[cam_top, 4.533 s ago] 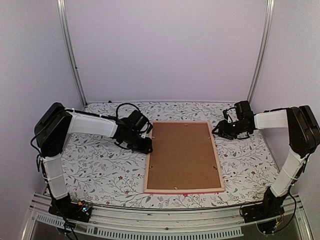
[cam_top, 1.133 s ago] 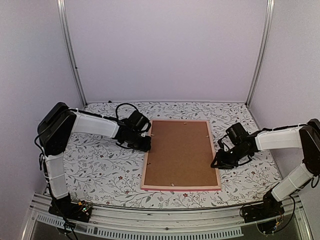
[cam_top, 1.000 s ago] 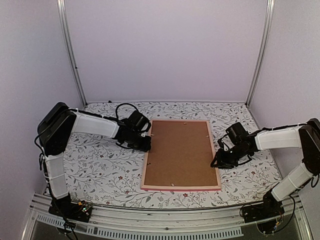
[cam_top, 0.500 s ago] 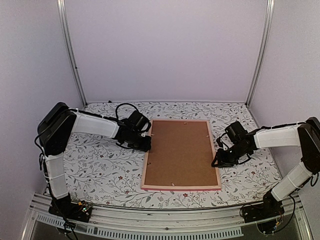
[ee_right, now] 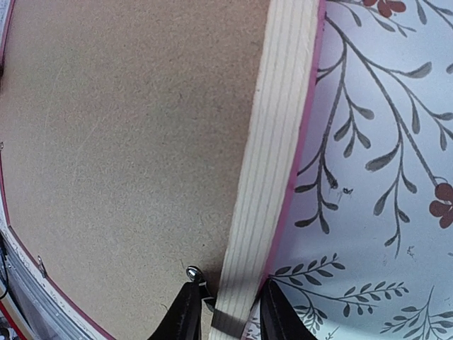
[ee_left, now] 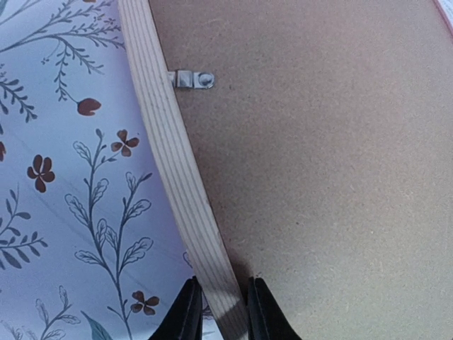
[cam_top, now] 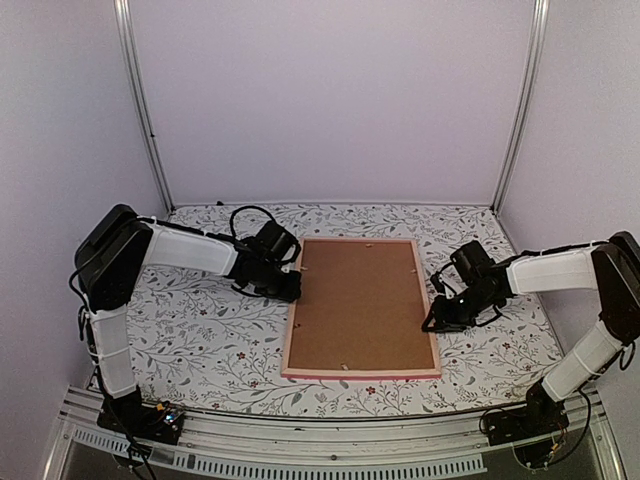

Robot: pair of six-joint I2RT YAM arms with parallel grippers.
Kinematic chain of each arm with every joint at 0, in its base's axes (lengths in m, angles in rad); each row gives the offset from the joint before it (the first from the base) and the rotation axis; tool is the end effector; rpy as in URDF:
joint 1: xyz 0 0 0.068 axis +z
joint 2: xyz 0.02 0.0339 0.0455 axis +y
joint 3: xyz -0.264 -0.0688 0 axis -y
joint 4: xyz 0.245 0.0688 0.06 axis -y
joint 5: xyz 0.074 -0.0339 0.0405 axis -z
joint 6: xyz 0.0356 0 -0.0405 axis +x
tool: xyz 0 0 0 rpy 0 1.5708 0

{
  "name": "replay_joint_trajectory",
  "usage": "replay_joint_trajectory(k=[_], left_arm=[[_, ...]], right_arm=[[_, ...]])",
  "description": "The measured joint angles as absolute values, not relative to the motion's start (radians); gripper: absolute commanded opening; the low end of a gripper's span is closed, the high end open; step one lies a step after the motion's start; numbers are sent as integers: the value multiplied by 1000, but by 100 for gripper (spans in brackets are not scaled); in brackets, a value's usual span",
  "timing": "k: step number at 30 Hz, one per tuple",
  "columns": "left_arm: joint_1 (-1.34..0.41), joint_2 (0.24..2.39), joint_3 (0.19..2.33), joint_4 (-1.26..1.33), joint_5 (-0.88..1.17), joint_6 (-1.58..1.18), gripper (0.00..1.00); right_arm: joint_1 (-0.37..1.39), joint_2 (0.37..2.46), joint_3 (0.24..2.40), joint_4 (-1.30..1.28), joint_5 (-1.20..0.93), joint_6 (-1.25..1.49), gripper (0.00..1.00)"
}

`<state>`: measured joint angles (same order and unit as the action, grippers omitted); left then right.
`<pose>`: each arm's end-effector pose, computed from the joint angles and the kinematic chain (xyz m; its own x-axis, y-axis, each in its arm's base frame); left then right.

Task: Put the photo into the frame
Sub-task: Press the fastener onto the backboard.

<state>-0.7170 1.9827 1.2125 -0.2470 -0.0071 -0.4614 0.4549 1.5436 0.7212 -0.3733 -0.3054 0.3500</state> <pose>0.3024 -0.2633 0.1347 -0.8654 0.1639 -0.4735 0.3004 0.9260 -0.2287 0.2316 0.1252 0.1383 -0.9628 -0.1069 -0.2482 -0.2000 0.8995 0.3884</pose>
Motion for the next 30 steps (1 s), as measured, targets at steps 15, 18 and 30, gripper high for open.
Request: replay_joint_trajectory(k=[15,18,30], left_arm=[[-712,1983,1211,-244,-16,-464,22],[-712,1983,1211,-244,-16,-464,21],[-710,1983,1211,-237,-9,-464,21]], right_arm=[[405,1588,763,-408,-413,263,27],[397,1597,771,-417,-432,252,35],[399,1625,827,-434,-403,211,47]])
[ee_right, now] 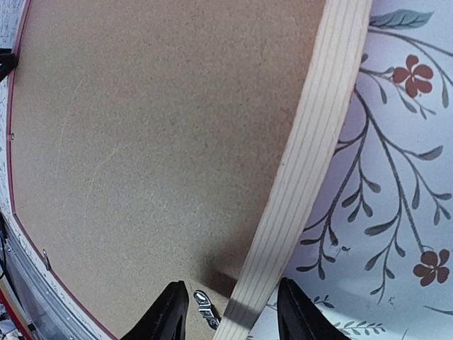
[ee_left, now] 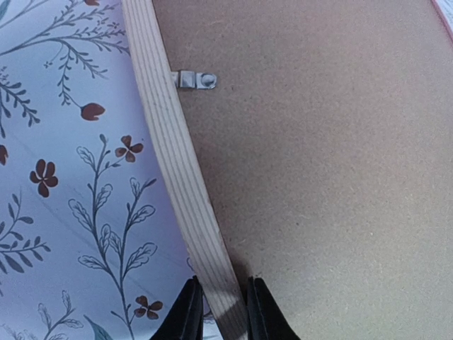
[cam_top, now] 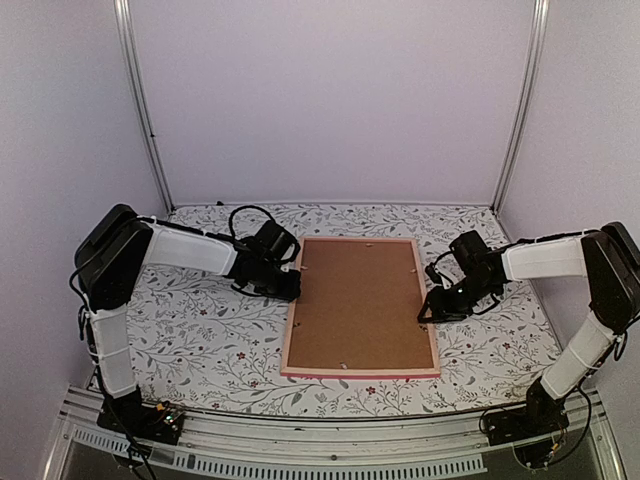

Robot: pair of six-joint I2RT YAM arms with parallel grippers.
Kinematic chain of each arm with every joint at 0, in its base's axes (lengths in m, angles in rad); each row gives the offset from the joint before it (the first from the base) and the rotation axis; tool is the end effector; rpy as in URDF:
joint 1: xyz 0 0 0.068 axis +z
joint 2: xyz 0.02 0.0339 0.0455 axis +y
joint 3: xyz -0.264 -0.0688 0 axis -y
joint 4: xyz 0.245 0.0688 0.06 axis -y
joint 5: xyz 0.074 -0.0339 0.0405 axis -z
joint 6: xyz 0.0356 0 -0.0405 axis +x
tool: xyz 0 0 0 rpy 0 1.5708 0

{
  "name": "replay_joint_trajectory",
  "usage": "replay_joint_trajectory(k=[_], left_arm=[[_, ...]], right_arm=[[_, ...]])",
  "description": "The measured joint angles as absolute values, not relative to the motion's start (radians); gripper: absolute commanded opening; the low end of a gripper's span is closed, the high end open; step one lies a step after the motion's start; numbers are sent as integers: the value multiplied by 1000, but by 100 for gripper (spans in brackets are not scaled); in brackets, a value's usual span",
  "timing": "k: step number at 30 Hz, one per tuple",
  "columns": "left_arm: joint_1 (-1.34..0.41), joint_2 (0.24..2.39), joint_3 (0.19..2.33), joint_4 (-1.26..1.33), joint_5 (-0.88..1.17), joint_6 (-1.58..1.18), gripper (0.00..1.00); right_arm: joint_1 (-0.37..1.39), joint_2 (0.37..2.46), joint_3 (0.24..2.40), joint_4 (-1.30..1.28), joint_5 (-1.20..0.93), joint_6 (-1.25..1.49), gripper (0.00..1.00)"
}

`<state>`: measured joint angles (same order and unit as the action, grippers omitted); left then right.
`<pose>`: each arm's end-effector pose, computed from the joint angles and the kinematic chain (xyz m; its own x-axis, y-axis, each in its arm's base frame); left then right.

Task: Put the photo into the frame
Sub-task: Press the fastener onto the backboard.

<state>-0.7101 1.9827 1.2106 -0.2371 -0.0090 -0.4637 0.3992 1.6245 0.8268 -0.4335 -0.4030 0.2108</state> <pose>0.3046 -0.2615 0.1347 -0.8640 0.1530 -0.4797 0.2927 0.9278 -0.2314 0.2560 0.1232 0.1430 -0.9495 -0.1917 -0.2484 -0.2856 0.8558 0.4313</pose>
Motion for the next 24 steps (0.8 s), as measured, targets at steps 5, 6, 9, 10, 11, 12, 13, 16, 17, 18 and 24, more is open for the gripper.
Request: replay_joint_trajectory(k=[5,6,9,10,11,12,13,16,17,18,24], left_arm=[[-706,1983,1211,-236,-1,-460,22],[-706,1983,1211,-237,1,-459,22],[-702,1983,1211,-237,7,-456,21],[-702,1983,1211,-237,9,-456,21],[-702,1983,1211,-237,10,-456,22],[-700,1983,1211,-237,11,-456,21],[-699,1983,1211,-237,11,-456,21],[-695,1983,1211,-237,13,-456,21],[-694,1983,1211,-237,13,-456,21],[-694,1983,1211,-237,14,-456,21],[-692,1983,1211,-237,18,-456,21]], right_arm=[[403,1625,847,-435,-365,193,49],[406,1624,850,-441,-354,189,50],[420,1622,855,-460,-330,182,52],[425,1619,855,-465,-323,181,52],[429,1613,855,-474,-317,180,52],[433,1607,855,-479,-312,180,52],[436,1601,855,-484,-309,179,52],[448,1582,855,-498,-297,179,50],[452,1581,855,-501,-295,178,50],[455,1581,855,-505,-294,178,50],[472,1581,855,-522,-294,175,50]])
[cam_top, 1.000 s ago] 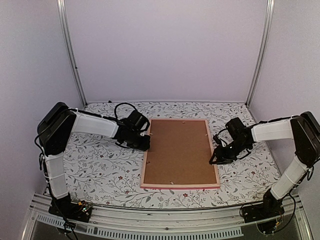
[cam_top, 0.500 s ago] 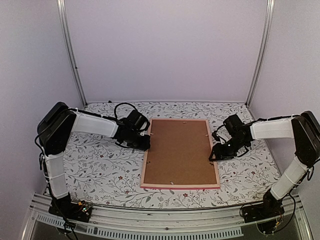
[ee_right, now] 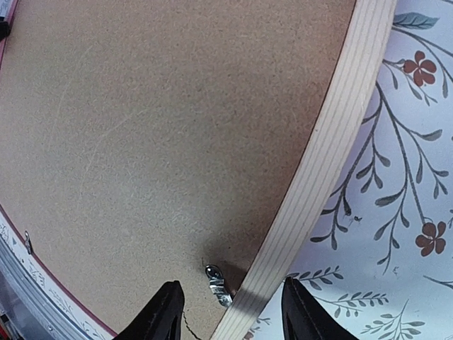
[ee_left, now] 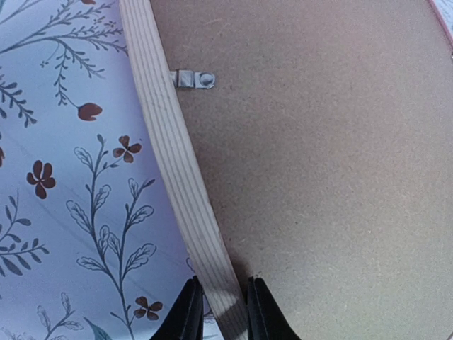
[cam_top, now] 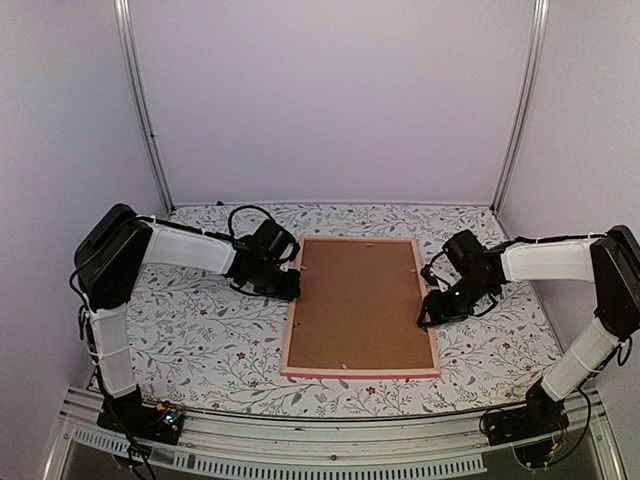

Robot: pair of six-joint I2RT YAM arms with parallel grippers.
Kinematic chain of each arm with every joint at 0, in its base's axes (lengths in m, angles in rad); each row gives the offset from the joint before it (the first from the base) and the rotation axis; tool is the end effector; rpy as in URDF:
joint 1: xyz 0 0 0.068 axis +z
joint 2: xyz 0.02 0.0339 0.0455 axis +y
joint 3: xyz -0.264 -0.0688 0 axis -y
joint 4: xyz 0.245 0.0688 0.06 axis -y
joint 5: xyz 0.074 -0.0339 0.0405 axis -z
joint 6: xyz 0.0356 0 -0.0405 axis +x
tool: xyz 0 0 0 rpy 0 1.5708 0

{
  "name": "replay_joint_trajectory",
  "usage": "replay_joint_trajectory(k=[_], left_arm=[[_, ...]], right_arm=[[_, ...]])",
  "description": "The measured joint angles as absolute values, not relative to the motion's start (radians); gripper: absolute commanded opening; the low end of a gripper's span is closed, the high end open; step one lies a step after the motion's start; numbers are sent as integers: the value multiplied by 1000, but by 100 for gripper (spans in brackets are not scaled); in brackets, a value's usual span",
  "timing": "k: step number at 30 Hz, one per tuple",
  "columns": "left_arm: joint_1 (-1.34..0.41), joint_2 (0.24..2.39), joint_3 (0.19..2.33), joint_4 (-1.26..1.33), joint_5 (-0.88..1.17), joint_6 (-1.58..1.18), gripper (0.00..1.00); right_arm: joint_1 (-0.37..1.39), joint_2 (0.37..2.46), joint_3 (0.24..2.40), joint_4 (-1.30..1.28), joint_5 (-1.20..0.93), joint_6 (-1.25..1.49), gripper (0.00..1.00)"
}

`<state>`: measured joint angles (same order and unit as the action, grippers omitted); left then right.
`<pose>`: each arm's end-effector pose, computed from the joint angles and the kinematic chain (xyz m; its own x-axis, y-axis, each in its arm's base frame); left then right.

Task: Put the photo into the frame
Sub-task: Press the fastener onto the backboard.

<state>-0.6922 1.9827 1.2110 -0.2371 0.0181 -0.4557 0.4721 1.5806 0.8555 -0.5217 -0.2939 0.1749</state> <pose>0.3087 -0.2568 0.1348 -0.8691 0.1489 -0.4718 0.2930 0.9233 -0.2483 0.2448 0.1366 0.1575 -0.9214 -0.2835 -0.2657 -0.3626 0.8731 0.3258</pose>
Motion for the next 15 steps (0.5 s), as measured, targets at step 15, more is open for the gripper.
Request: replay_joint_trajectory(k=[15], left_arm=[[-690,1983,1211,-237,23,-456,22]], right_arm=[[499,1622,878,-560,-270,174,44]])
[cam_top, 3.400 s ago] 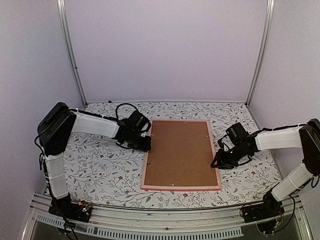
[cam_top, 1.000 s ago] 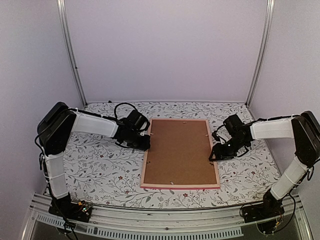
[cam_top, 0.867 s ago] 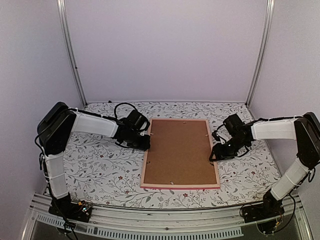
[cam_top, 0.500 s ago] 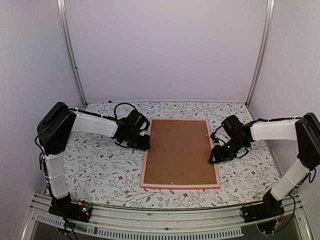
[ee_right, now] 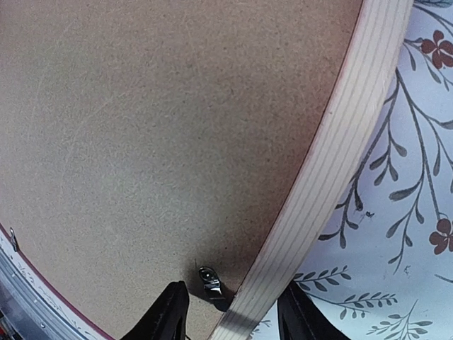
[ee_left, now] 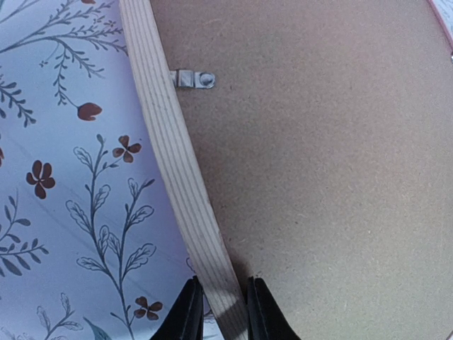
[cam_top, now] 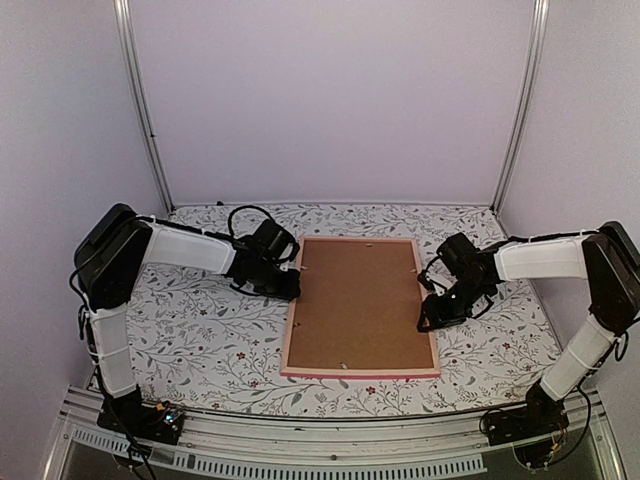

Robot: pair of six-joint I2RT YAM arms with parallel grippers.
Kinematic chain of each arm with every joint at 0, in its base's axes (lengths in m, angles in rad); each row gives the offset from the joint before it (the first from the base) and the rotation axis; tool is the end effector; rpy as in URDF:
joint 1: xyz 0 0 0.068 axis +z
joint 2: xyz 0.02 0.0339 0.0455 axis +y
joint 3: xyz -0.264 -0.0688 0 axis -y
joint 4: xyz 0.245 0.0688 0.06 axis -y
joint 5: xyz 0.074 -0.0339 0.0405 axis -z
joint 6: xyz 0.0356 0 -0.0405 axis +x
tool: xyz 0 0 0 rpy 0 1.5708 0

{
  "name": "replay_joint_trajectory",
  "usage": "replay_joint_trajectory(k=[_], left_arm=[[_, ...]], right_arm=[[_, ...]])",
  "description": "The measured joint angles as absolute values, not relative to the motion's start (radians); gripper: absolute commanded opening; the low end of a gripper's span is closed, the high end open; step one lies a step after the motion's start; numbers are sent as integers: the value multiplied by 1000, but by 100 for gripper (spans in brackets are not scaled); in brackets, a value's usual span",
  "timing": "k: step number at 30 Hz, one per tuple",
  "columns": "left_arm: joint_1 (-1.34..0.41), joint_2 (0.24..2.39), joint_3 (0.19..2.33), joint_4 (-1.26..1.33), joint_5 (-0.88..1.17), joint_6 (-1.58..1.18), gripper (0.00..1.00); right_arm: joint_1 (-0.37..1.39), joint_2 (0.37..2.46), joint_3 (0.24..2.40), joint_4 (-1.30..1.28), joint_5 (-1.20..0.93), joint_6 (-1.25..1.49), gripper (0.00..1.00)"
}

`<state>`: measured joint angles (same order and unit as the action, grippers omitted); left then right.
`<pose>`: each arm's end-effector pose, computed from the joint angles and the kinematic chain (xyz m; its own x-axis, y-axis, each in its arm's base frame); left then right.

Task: Put the photo into the frame
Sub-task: Press the fastener onto the backboard.

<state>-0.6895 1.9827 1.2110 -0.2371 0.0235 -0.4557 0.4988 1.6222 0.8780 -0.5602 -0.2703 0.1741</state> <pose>0.3093 -0.2561 0.1348 -0.8704 0.1474 -0.4697 0.2924 0.9224 -0.2524 0.2439 0.1437 0.1508 -0.9249 -0.3138 -0.2147 -0.3681 0.8803 0.2993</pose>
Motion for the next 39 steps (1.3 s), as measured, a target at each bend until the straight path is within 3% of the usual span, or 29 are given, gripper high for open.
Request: replay_joint_trajectory(k=[20,39], left_arm=[[-684,1983,1211,-237,42,-456,21],[-666,1983,1207,-233,40,-448,21]], right_arm=[[501,1642,897,-587,-245,168,27],[490,1653,897,-584,-348,135,22]])
